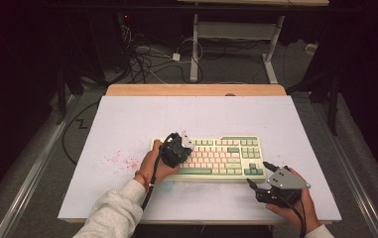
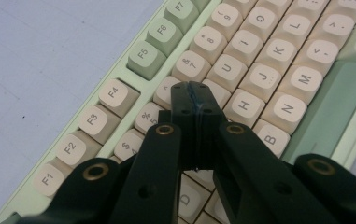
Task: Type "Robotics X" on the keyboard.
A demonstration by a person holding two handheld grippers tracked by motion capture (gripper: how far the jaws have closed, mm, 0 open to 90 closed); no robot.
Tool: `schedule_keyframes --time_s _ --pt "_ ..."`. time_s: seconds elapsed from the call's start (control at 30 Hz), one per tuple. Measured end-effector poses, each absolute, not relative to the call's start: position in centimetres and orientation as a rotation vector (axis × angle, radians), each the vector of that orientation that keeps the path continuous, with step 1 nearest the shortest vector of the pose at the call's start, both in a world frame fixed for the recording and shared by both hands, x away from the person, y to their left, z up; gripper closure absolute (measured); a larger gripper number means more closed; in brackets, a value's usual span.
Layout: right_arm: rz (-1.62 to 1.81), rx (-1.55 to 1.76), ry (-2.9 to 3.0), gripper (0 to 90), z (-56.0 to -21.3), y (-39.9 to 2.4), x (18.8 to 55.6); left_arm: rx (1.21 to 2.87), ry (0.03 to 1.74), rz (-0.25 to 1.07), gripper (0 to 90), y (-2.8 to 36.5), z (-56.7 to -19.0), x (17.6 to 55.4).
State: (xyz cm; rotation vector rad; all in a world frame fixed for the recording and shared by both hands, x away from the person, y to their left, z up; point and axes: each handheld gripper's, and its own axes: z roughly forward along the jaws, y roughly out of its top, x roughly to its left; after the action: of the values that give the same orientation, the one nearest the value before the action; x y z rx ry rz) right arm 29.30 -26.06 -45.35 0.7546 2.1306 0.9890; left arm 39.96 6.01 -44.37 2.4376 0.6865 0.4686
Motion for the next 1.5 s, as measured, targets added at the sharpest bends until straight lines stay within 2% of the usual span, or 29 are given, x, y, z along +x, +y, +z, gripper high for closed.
schedule_keyframes --time_s 0.23,0.5,0.87,1.07,1.33,1.5 --pt "0.994 0.743 2.146 26.7 -45.4 -25.9 29.3 2.472 0.674 0.46 87.0 5.8 -44.5 39.9" --pt "1.007 0.733 2.133 26.7 -45.1 -26.0 29.2 2.389 0.694 0.466 84.8 6.8 -43.9 39.8" --pt "1.007 0.726 2.137 26.7 -45.0 -26.0 29.2 2.367 0.648 0.524 80.4 7.6 -42.6 38.9" --pt "1.007 0.728 2.133 26.8 -45.0 -26.0 29.2 2.321 0.633 0.57 68.5 8.2 -42.2 38.2" --pt "0.994 0.734 2.139 26.8 -45.1 -25.9 29.2 2.243 0.646 0.629 37.9 9.1 -42.1 37.6" --pt "0.993 0.744 2.143 26.8 -45.1 -25.9 29.2 2.187 0.628 0.642 24.0 9.6 -41.9 36.8"
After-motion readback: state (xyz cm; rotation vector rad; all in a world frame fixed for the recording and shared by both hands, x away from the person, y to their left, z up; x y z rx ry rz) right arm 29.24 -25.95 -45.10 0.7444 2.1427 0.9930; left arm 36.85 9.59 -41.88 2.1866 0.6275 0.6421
